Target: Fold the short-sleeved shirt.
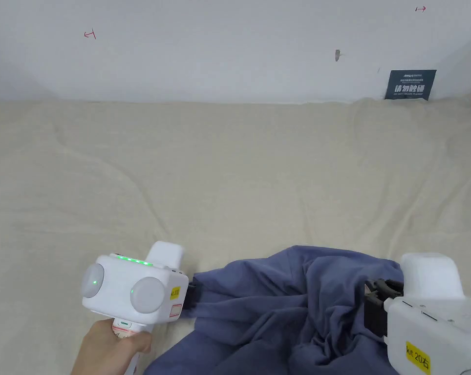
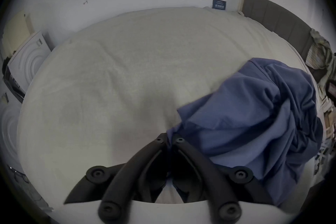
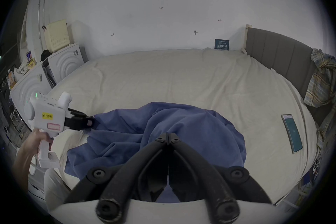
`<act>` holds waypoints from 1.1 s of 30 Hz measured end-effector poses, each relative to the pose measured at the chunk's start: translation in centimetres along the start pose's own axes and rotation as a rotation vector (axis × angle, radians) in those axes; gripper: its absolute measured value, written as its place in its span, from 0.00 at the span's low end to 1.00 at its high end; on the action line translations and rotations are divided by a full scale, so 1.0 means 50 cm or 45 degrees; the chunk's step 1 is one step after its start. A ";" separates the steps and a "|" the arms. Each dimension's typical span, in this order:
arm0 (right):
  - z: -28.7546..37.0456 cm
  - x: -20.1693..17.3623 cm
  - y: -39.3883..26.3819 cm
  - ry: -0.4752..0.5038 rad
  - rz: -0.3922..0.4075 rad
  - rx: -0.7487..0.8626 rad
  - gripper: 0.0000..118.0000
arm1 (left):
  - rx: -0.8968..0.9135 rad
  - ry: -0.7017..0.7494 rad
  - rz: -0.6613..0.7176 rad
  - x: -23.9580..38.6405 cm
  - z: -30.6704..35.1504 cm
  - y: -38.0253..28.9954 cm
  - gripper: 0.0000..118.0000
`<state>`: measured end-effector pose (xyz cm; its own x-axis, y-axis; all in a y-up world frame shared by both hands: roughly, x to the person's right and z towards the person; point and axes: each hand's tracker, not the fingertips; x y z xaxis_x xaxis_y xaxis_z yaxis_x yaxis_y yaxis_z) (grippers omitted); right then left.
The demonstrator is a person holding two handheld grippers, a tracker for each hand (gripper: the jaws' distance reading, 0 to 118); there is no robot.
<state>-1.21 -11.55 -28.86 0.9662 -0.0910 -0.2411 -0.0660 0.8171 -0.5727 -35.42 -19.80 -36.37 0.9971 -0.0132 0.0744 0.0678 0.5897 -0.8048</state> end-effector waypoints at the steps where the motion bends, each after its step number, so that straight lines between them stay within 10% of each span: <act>1: -0.002 0.004 0.001 0.013 -0.016 -0.003 0.00 | -0.012 0.000 -0.007 0.002 0.000 -0.003 0.03; 8: -0.024 0.027 0.079 0.171 -0.098 0.006 0.00 | 0.042 -0.063 0.002 -0.006 0.055 -0.013 0.03; 15: -0.144 0.011 0.226 0.338 0.110 -0.205 0.02 | 0.067 -0.072 -0.016 -0.003 0.072 -0.013 0.03; 20: -0.280 -0.017 0.269 0.354 0.265 -0.410 0.75 | 0.069 -0.077 -0.018 -0.007 0.067 -0.017 0.03; 33: -0.525 -0.067 0.191 0.290 0.535 -0.835 0.70 | 0.049 -0.108 0.008 -0.013 0.064 -0.024 0.03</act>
<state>-11.63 -18.42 -54.09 0.7585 -0.0217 -0.6513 -0.6131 0.3149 -0.7245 -36.23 -17.91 -33.59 0.9910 0.0581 0.1202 0.0585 0.6203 -0.7822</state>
